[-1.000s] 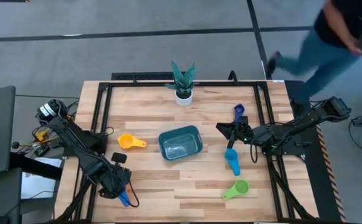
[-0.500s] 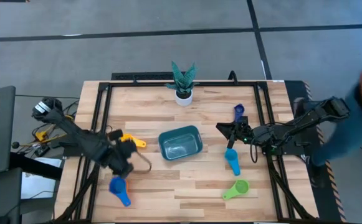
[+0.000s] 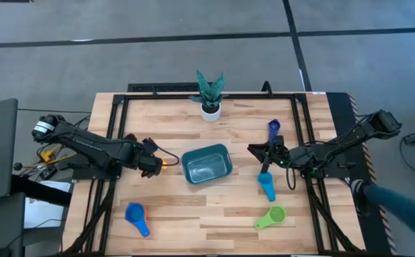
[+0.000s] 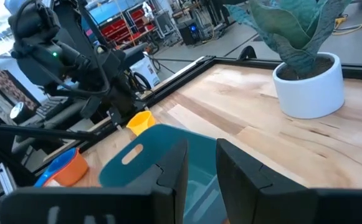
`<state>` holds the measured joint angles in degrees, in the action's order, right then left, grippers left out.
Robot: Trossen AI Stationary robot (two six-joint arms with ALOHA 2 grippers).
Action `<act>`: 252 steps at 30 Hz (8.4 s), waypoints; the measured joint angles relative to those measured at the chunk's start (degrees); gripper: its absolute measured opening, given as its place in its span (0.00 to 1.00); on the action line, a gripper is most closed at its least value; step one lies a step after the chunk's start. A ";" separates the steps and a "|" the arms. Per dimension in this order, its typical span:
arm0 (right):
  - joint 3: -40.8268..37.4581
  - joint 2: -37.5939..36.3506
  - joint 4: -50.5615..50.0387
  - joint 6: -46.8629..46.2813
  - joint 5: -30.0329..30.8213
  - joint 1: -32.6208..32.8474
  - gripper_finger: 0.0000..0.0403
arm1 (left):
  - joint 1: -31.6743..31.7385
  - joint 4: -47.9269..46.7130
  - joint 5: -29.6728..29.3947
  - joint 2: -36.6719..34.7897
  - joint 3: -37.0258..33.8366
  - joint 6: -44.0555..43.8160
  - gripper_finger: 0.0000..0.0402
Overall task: Nest measuring cups in basket
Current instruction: Stack the yellow measuring cup on top of the blue measuring cup
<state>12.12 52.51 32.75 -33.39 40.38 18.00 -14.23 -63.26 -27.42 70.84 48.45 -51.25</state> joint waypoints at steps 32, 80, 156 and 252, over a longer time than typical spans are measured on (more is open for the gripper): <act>0.04 14.84 21.73 11.43 -4.52 1.64 0.43 | 18.29 9.63 12.47 -9.73 -13.44 12.68 0.37; 0.04 15.23 20.41 3.82 -5.97 -2.40 0.20 | -8.15 9.77 22.19 -16.02 -1.02 23.35 0.01; 4.74 15.26 17.05 -0.04 -16.33 -7.82 0.19 | -35.96 1.16 15.00 8.10 10.66 -10.60 0.02; 17.85 14.31 -13.50 -1.07 -16.51 -0.60 0.19 | -45.37 36.85 9.04 15.08 6.95 -15.24 0.00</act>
<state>29.97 66.82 19.25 -34.46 23.87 17.40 -59.61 -26.40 -18.37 85.92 55.40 -66.49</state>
